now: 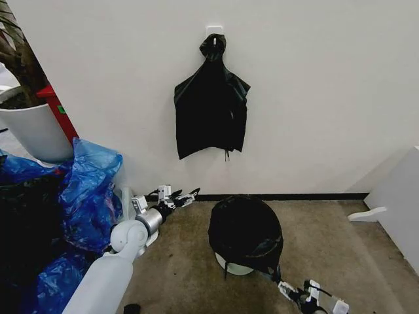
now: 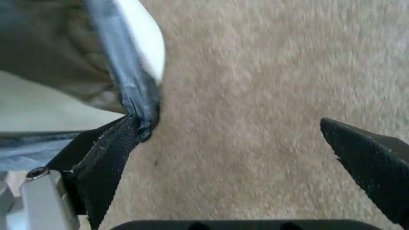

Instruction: Place the garbage bag over the trash bin.

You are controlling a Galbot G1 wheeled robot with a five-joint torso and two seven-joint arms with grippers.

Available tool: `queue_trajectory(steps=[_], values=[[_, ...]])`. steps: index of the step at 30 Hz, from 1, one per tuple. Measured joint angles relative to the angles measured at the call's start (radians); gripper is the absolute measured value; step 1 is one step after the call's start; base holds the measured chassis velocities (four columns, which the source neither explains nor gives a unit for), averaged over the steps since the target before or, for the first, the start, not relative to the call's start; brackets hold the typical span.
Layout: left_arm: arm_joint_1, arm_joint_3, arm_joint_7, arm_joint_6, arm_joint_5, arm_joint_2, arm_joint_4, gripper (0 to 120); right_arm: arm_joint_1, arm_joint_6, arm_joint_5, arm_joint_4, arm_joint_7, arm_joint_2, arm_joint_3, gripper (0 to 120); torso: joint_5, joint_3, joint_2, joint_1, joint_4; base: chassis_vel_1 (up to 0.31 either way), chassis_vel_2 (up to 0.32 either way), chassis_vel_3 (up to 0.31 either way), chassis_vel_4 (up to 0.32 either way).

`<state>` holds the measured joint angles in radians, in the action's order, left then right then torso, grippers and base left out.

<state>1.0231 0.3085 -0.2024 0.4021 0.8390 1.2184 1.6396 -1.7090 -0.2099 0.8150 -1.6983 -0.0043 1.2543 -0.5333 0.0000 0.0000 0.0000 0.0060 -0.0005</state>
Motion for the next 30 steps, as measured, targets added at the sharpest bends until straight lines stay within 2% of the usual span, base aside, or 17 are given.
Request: queue_trajectory(steps=[9,17,22,27,29,30], values=[[-0.003,-0.007,0.011,0.004,-0.013,0.012,-0.016,100,-0.061,-0.001,-0.001,-0.167,0.04,-0.016,-0.024,100,0.0,0.0,0.0,0.0,0.0002,0.0,0.0,0.0,0.0],[0.01,0.003,0.025,0.003,-0.02,0.009,-0.011,100,-0.153,0.04,-0.077,-0.293,0.045,-0.012,-0.037,100,-0.0001,0.0,0.0,0.0,0.0002,0.0,0.0,0.0,0.0],[0.054,0.03,0.055,-0.027,-0.04,0.001,0.045,100,-0.208,0.101,-0.17,-0.4,0.039,0.005,-0.054,100,0.0002,0.0,0.0,0.0,0.0,0.0,0.0,0.0,0.0],[0.115,0.051,0.077,-0.067,-0.082,-0.007,0.108,100,-0.22,0.117,-0.192,-0.49,0.039,0.012,-0.081,100,0.0,0.0,0.0,0.0,0.0,0.0,0.0,0.0,0.0],[0.182,0.078,0.093,-0.147,-0.191,-0.008,0.174,100,-0.209,0.117,-0.196,-0.564,0.044,0.006,-0.11,100,-0.0001,0.0,0.0,0.0,0.0004,0.0,0.0,0.0,0.0],[0.187,0.08,0.095,-0.154,-0.2,-0.008,0.178,100,-0.208,0.117,-0.196,-0.569,0.045,0.005,-0.111,100,-0.0001,0.0,0.0,0.0,0.0004,0.0,0.0,0.0,0.0]])
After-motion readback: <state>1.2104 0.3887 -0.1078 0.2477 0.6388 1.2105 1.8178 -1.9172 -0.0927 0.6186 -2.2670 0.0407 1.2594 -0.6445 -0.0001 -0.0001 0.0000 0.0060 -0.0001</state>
